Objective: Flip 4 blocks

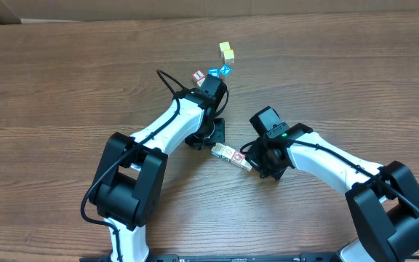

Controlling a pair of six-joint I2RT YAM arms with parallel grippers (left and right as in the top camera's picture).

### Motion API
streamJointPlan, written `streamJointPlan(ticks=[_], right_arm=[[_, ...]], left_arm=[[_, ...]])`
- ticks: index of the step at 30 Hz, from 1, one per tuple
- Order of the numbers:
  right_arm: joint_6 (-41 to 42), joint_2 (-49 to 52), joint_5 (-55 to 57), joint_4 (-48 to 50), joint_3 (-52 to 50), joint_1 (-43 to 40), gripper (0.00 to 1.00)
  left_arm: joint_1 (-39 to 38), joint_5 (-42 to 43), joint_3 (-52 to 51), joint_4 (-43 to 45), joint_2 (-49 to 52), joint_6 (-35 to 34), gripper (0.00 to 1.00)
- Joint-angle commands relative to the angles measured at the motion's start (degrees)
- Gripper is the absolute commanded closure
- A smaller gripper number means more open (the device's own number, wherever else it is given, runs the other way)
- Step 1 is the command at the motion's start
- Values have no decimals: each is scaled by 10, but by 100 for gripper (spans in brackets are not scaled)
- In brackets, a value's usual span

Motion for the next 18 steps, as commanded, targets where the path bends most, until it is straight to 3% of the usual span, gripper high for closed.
streamJointPlan(ticks=[1,18], right_arm=[[71,4,-24,16,3,16,96],[328,4,-26,65,3,84,94]], left_arm=[[-8,31,-2,16,7,-6,96],[-8,-34,-2,66,7,-10,96]])
